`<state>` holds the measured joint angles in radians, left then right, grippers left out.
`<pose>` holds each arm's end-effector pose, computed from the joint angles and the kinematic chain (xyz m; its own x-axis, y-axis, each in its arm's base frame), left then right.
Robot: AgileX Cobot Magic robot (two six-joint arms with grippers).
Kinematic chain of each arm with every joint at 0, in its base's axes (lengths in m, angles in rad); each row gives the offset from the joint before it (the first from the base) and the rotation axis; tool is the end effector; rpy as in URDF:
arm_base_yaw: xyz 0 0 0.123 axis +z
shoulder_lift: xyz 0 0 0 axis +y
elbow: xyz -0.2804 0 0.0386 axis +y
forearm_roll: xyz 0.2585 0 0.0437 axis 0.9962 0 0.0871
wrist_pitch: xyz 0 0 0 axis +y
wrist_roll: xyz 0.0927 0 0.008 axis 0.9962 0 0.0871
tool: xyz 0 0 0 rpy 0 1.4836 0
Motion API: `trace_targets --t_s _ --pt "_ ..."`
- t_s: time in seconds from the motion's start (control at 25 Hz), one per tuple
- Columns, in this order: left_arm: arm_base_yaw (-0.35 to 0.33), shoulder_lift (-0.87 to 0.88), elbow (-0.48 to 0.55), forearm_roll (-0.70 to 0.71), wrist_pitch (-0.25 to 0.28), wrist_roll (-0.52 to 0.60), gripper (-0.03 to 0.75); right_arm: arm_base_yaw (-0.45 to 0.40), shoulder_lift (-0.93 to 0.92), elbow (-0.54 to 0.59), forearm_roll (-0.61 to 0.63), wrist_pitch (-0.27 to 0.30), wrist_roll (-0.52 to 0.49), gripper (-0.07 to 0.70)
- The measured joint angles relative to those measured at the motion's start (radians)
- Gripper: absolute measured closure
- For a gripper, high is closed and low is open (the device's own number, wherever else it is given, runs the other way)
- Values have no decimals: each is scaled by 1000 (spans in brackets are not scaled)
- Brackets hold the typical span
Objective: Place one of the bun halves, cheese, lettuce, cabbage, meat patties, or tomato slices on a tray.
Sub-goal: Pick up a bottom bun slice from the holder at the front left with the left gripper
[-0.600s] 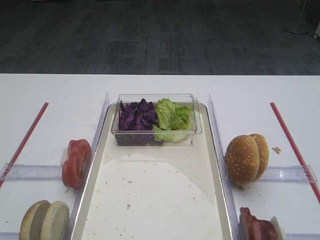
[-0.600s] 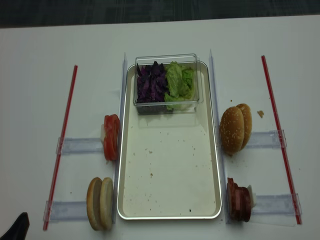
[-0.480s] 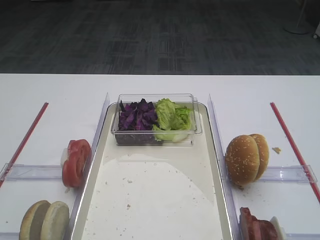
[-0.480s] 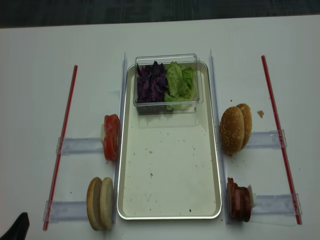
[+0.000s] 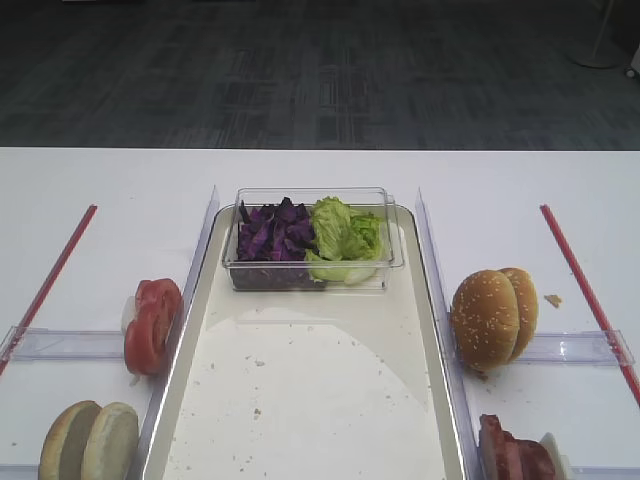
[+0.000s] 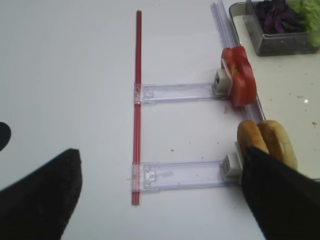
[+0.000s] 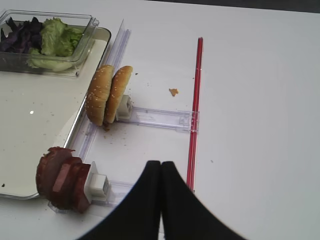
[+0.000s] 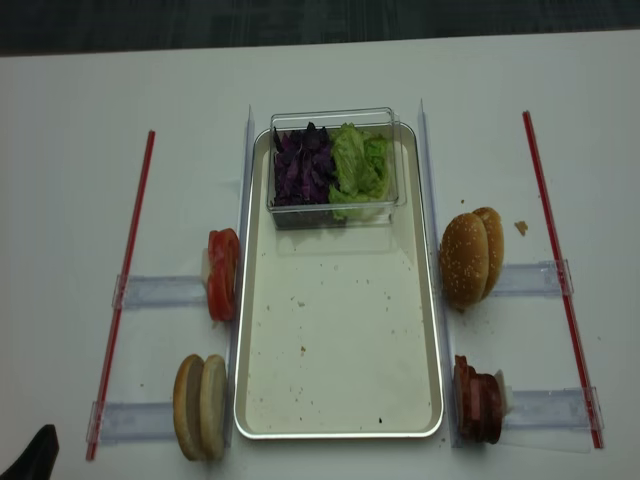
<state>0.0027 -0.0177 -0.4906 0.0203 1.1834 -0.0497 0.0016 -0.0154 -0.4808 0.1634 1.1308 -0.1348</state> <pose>0.0009 0.0018 0.2689 -0.5533 -0.0435 -0.8318 -0.0416 0.9988 -0.0246 0.0043 0.0137 0.2712 -0.5067 -0.0648 -0.8597 -0.1607 0.9868 0.0204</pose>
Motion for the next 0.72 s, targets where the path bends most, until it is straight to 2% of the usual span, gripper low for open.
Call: trace_targets --t_s 0.6,0.72 --pt "0 0 0 0 0 0 118 0 0 0 0 0 2 267" --pt "0 0 0 9 14 -5 118 0 0 0 0 0 2 267"
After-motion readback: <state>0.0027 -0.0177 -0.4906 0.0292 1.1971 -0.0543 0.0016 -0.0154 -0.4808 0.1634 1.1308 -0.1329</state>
